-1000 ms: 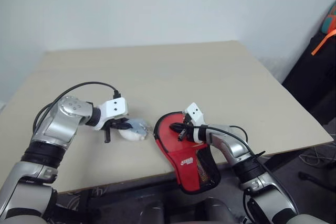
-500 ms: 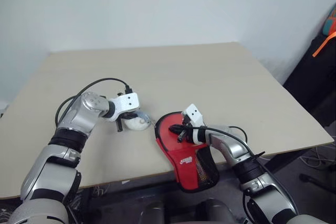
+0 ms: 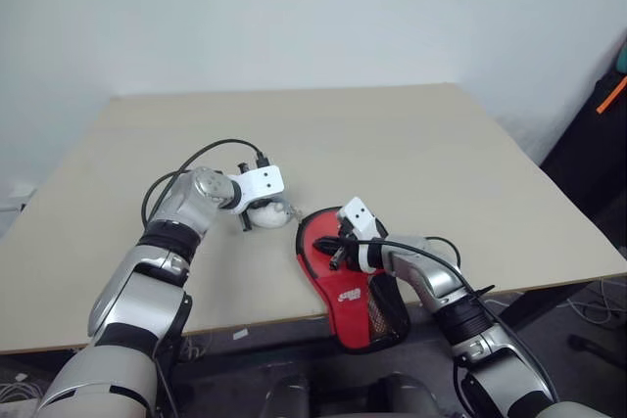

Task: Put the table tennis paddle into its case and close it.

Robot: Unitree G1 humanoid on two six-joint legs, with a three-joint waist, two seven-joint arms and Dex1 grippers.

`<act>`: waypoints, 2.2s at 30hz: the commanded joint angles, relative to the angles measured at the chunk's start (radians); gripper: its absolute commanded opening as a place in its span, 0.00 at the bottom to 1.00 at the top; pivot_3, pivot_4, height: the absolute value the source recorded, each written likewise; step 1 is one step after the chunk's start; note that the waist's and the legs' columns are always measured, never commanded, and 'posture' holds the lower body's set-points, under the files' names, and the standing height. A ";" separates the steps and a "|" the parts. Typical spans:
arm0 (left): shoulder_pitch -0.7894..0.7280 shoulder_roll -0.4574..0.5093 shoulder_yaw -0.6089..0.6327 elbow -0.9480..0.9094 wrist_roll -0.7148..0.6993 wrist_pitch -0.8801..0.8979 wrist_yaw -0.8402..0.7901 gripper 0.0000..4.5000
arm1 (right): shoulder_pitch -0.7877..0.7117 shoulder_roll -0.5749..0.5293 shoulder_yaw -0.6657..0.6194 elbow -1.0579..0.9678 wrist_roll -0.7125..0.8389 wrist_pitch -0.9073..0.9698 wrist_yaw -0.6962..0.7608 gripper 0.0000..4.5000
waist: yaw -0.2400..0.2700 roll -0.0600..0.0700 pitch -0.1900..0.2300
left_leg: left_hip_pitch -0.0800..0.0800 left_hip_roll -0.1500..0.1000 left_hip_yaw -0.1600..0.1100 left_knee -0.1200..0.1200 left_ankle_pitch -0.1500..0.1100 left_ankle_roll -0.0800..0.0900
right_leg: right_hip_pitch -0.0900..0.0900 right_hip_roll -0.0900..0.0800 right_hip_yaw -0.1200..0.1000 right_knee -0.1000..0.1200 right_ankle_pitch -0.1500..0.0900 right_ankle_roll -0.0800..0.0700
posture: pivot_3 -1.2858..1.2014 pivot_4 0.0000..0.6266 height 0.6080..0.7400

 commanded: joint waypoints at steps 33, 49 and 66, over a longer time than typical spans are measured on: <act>-0.210 -0.224 0.026 0.257 0.088 -0.231 0.536 0.01 | 0.019 0.007 0.019 0.006 -0.004 0.059 0.005 0.03 | 0.002 0.000 0.001 | -0.008 -0.002 -0.015 0.003 0.003 0.000 | -0.001 0.000 -0.007 0.001 0.000 0.000 | 0.52 0.00 0.74; -0.143 -0.204 0.003 0.187 0.085 -0.481 0.385 0.01 | 0.015 0.007 0.023 0.011 -0.006 0.060 0.012 0.03 | 0.001 0.000 0.001 | -0.008 -0.002 -0.015 0.003 0.003 0.000 | -0.001 0.000 -0.007 0.000 0.000 0.000 | 0.52 0.00 0.74; -0.107 -0.079 -0.120 0.148 0.241 -0.868 0.414 0.01 | 0.006 0.010 0.024 0.020 -0.009 0.062 0.022 0.03 | 0.001 0.001 0.001 | -0.008 -0.002 -0.015 0.003 0.002 0.000 | -0.001 0.000 -0.007 -0.001 0.000 0.000 | 0.52 0.00 0.74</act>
